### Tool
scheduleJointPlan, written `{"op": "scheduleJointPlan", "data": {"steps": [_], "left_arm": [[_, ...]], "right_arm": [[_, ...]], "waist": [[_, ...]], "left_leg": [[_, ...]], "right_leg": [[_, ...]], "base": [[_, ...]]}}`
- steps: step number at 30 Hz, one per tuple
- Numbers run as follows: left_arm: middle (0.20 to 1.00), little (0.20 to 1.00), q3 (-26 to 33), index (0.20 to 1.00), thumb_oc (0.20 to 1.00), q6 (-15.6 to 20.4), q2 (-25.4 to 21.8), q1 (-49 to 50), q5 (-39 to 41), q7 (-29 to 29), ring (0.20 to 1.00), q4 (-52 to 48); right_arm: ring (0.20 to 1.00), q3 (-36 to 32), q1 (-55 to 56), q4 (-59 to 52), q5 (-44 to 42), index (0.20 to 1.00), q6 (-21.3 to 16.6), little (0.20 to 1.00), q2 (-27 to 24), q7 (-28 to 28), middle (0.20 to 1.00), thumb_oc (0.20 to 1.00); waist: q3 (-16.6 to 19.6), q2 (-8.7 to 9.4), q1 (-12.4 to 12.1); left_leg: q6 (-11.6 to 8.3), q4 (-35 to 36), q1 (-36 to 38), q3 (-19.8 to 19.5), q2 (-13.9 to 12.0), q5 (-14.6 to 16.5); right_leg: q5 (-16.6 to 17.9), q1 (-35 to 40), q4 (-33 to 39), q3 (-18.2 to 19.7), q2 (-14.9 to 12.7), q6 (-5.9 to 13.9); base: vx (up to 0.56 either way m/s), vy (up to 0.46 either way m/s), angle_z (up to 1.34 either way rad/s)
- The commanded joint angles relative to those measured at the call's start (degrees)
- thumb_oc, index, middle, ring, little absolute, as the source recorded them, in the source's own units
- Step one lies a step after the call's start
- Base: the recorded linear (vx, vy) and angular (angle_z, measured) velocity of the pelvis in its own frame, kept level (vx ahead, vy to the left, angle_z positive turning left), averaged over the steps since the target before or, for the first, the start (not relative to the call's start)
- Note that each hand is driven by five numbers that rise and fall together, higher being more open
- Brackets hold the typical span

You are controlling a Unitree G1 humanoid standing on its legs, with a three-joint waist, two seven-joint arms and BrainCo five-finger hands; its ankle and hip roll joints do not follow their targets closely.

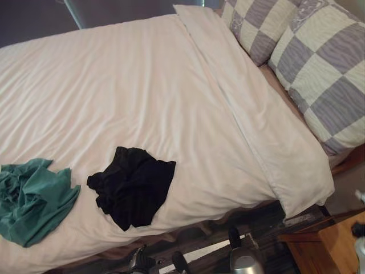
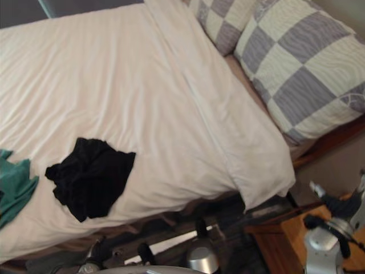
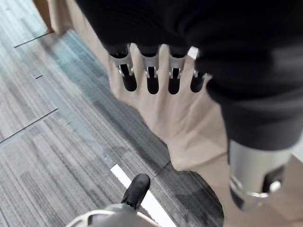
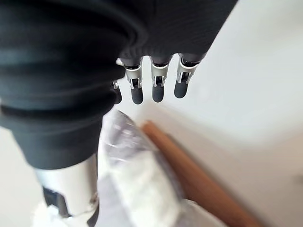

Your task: Tidy up the quilt and then pick up the clothes from the bed and put them into the laundry hamper.

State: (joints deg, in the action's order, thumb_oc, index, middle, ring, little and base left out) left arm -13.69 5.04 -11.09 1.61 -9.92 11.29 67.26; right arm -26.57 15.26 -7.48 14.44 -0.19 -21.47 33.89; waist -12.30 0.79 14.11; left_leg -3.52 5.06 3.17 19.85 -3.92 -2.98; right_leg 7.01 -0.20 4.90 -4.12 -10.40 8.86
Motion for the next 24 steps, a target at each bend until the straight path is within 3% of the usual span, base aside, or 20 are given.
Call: {"op": "scheduleJointPlan", "data": {"steps": [1, 5, 6, 8, 10, 13, 15, 17, 19, 20, 22, 24], "left_arm": [[1.0, 1.0, -1.22, 1.0, 1.0, 1.93, -2.16, -2.8, -1.59, -0.85, 1.0, 0.39], [1.0, 1.0, -2.81, 1.0, 1.0, 3.0, -4.33, -5.18, 0.35, -0.84, 1.0, -1.68], [1.0, 1.0, -2.6, 1.0, 1.0, 2.98, -4.26, -5.37, 0.38, -0.85, 1.0, -1.66], [1.0, 1.0, -3.98, 1.0, 1.0, 3.42, -5.17, -8.4, 2.51, 0.36, 1.0, -2.19], [1.0, 1.0, -3.82, 1.0, 1.0, 3.34, -5.26, -9.46, 2.99, 0.88, 1.0, -1.72], [1.0, 1.0, -2.02, 1.0, 1.0, 3.13, -5.6, -10.42, 4.33, 2.02, 1.0, -0.53], [1.0, 1.0, -0.53, 1.0, 1.0, 2.91, -6.11, -10.17, 5.76, 3.02, 1.0, -0.34], [1.0, 1.0, -0.15, 1.0, 1.0, 2.78, -6.24, -9.88, 6.08, 3.08, 1.0, -0.07], [1.0, 1.0, 0.12, 1.0, 1.0, 2.23, -6.5, -9.9, 6.3, 4.1, 1.0, 0.3], [1.0, 1.0, 0.01, 1.0, 1.0, 1.78, -6.21, -9.18, 6.57, 5.24, 1.0, 0.35], [1.0, 1.0, -0.07, 1.0, 1.0, 1.51, -5.76, -8.79, 7.03, 5.81, 1.0, 0.56], [1.0, 1.0, -0.63, 1.0, 1.0, 1.23, -4.68, -8.37, 7.81, 5.93, 1.0, 0.71]], "right_arm": [[0.2, 1.98, -12.05, -5.66, 7.22, 0.2, -7.04, 0.2, -5.5, 0.22, 0.2, 0.2], [0.2, 12.01, -25.12, 4.28, 13.33, 0.2, -3.98, 0.2, -16.44, 1.88, 0.2, 0.2], [0.2, 12.36, -25.76, 4.82, 13.26, 0.2, -4.1, 0.2, -16.66, 2.11, 0.2, 0.2], [0.2, 19.18, -35.07, 14.1, 12.45, 0.2, -1.41, 0.2, -19.81, 3.43, 0.2, 0.2], [0.2, 20.94, -37.54, 17.78, 10.85, 0.2, -1.22, 0.2, -19.37, 4.0, 0.2, 0.2], [0.2, 23.51, -36.97, 26.49, 8.89, 0.2, -0.95, 0.2, -16.98, 3.96, 0.2, 0.2], [0.2, 25.12, -32.41, 36.44, 5.82, 0.2, -0.98, 0.2, -12.72, 2.28, 0.2, 0.2], [0.2, 25.21, -30.65, 38.76, 4.66, 0.2, -1.09, 0.2, -11.13, 1.9, 0.2, 0.2], [0.2, 25.81, -28.26, 45.85, 0.45, 0.2, -1.22, 0.2, -7.0, 1.31, 0.2, 0.2], [0.2, 26.79, -26.11, 54.47, -4.35, 0.2, -1.37, 0.2, -2.97, 0.13, 0.2, 0.2], [0.2, 28.11, -23.71, 60.82, -8.25, 0.2, -1.41, 0.2, 0.7, -2.1, 0.2, 0.2], [0.2, 30.51, -19.63, 68.92, -12.22, 0.2, -1.05, 0.2, 5.27, -7.84, 0.2, 0.2]], "waist": [[-1.12, 1.78, -3.92], [-3.74, 2.6, -7.28], [-3.79, 2.61, -7.08], [-6.91, 2.92, -9.0], [-7.96, 2.76, -9.2], [-9.77, 2.17, -9.3], [-11.8, 1.68, -9.0], [-11.92, 1.52, -8.87], [-13.23, 1.42, -8.5], [-13.96, 1.21, -8.29], [-13.91, 1.24, -8.07], [-12.91, 1.54, -7.83]], "left_leg": [[1.38, -2.93, 1.9, -3.86, -1.52, 9.47], [0.81, -6.85, -2.24, -5.72, -1.83, 9.55], [0.83, -7.11, -2.69, -5.73, -1.83, 9.39], [0.1, -13.16, -8.33, -7.31, -2.31, 9.73], [-0.15, -15.67, -10.45, -7.69, -2.71, 10.13], [-0.7, -20.4, -14.64, -7.91, -3.71, 11.04], [-1.15, -26.06, -18.62, -8.03, -4.79, 13.11], [-1.17, -27.54, -19.93, -8.16, -5.02, 13.63], [-1.19, -31.34, -22.06, -8.11, -5.74, 14.82], [-0.91, -33.13, -22.21, -7.9, -6.15, 15.67], [-0.39, -31.59, -20.54, -7.74, -5.87, 15.62], [0.51, -26.49, -16.53, -7.97, -4.1, 14.75]], "right_leg": [[-6.64, -2.39, -4.9, -1.6, -2.71, 3.6], [-7.08, -3.99, -6.16, -2.15, -3.02, 3.08], [-6.85, -4.33, -6.2, -2.1, -3.05, 3.0], [-7.95, -7.46, -9.31, -2.07, -3.22, 2.07], [-8.72, -9.12, -11.31, -2.24, -3.26, 1.63], [-9.9, -13.67, -16.7, -2.35, -3.49, 1.28], [-11.81, -17.79, -22.32, -2.44, -4.17, 0.84], [-12.26, -19.33, -23.82, -2.38, -4.21, 0.73], [-13.0, -21.46, -27.23, -2.35, -4.47, 0.55], [-13.56, -22.01, -29.08, -2.34, -4.67, 0.59], [-13.13, -20.43, -27.55, -2.34, -4.89, 0.68], [-11.05, -15.41, -21.9, -3.44, -5.24, 1.17]], "base": [[0.0, 0.0, 0.0], [-0.05, -0.065, 0.05], [-0.14, -0.084, 0.24], [-0.16, -0.13, 0.38], [-0.08, -0.097, 0.3], [-0.04, -0.05, 0.21], [-0.06, -0.041, 0.04], [-0.06, -0.009, 0.04], [-0.09, 0.055, 0.0], [-0.06, 0.122, -0.04], [0.02, 0.156, -0.02], [0.07, 0.146, -0.02]]}}
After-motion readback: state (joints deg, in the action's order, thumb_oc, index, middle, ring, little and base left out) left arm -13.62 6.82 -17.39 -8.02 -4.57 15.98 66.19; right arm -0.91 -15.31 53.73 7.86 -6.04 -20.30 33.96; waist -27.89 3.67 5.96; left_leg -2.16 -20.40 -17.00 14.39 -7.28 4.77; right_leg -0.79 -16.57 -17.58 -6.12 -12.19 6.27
